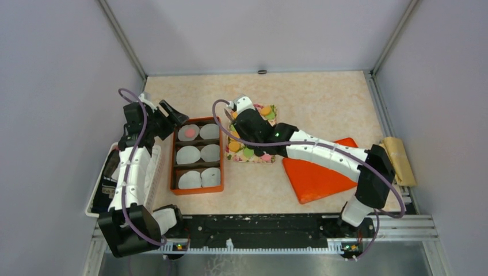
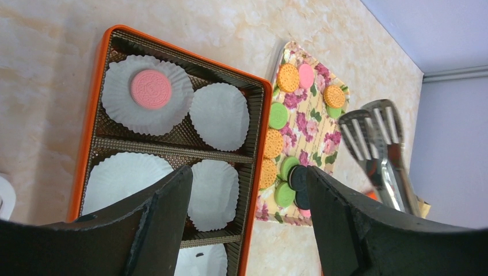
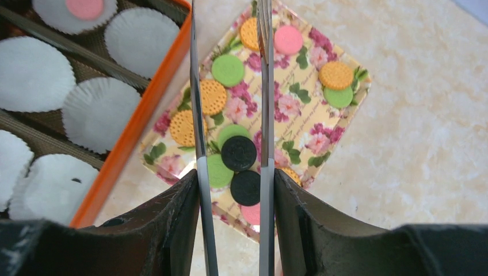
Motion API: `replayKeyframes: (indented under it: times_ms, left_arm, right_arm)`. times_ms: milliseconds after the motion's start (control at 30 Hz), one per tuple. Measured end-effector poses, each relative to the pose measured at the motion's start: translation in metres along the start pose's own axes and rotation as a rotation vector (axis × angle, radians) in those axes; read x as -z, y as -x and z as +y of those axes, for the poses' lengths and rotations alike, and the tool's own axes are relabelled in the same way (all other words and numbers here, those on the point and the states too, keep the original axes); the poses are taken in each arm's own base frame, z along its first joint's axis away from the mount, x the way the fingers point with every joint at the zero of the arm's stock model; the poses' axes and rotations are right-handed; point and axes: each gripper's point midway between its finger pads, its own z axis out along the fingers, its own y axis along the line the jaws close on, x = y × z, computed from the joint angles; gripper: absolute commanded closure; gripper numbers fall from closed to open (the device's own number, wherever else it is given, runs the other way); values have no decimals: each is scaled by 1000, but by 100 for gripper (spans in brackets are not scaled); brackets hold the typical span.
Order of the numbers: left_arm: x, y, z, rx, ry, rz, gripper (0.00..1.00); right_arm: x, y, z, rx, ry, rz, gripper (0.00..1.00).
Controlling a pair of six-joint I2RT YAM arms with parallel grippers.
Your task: Pack the cookies
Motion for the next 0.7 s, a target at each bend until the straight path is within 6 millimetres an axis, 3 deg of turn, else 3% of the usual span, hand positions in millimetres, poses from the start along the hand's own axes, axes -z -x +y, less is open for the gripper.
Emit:
replayKeyframes:
  times_ms: [200,467,700]
  left_arm:
    - [0,0,-3,-3,-17,3,22]
    - [0,1,-4,-5,-20,1,22]
    - [-1,0,-2,-6,-15,4,22]
  right_arm:
    - [-24,-51,-22,-2,-59,124,53]
    - [-52,-70,-31,-41,-64,180,54]
    - [-71,-91,-23,-39,-44,239,56]
